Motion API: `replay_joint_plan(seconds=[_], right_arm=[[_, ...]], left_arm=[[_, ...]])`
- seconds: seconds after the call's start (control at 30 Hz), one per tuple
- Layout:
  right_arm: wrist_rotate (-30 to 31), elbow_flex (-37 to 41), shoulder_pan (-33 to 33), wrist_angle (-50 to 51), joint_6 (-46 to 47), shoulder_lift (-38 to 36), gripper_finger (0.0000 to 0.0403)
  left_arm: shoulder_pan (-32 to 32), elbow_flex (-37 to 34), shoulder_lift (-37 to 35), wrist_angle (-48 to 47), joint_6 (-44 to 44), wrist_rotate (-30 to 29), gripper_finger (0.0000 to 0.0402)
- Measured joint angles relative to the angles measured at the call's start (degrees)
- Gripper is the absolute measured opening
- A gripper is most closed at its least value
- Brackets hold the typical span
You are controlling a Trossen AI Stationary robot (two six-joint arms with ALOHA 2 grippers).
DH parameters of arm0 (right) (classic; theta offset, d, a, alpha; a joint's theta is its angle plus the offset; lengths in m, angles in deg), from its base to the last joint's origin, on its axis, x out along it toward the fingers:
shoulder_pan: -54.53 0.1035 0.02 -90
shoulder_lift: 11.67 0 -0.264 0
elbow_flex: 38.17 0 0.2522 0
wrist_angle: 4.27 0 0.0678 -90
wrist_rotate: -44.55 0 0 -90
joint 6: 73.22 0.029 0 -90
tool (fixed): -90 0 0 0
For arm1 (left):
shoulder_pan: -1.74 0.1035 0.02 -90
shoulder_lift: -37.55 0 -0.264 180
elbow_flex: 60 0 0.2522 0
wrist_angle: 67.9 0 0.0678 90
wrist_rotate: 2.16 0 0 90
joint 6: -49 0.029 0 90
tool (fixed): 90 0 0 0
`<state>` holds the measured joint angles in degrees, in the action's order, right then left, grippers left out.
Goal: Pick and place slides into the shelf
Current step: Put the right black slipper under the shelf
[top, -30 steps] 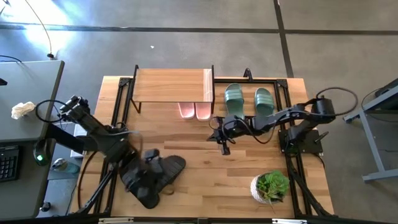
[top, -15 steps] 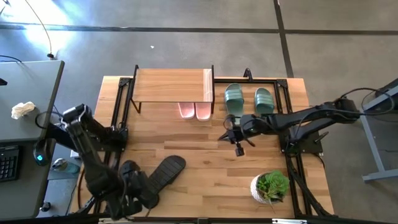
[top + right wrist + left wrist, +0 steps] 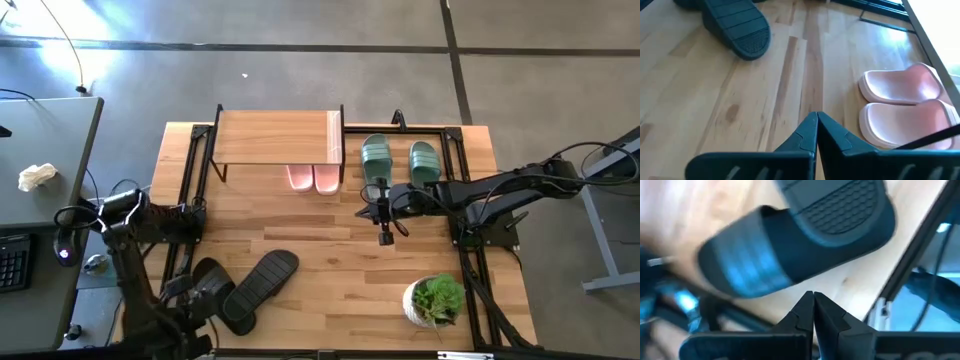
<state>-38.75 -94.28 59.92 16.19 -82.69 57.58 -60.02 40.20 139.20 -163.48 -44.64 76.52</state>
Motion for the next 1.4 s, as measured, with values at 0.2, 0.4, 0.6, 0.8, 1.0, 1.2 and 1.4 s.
replay_joint_plan(seconds=[0.2, 0.4, 0.6, 0.8, 1.0, 1.2, 1.4], right_arm=[[0.4, 0.0, 0.0, 0.0, 2.0, 0.0, 0.0000], [0.4, 0.0, 0.0, -0.1, 2.0, 0.0, 0.0000], [0.5, 0.0, -0.1, -0.1, 1.7, 0.0, 0.0000], [0.8, 0.0, -0.8, 0.0, 2.0, 0.0, 0.0000], [3.5, 0.0, -0.9, -0.1, 3.2, 0.0, 0.0000], [3.6, 0.0, -0.9, 0.0, 3.1, 0.0, 0.0000], [3.6, 0.0, -0.9, 0.1, 3.0, 0.0, 0.0000]], left_arm=[[-3.3, 11.3, 4.6, -7.6, 2.2, -12.0, 0.0000], [-6.8, 14.9, 8.3, -8.3, 6.3, -23.5, 0.0000], [-6.8, 14.0, 12.7, -8.1, 6.0, -10.6, 0.0000], [-5.7, 14.0, 16.6, -8.2, 6.8, -8.6, 0.0000], [-5.0, 14.0, 18.7, -8.1, 8.4, -9.4, 0.0014], [-4.2, 14.0, 18.7, -7.8, 12.8, -12.3, 0.0105], [-2.3, 14.0, 21.0, -5.4, 22.0, -15.3, 0.0212]])
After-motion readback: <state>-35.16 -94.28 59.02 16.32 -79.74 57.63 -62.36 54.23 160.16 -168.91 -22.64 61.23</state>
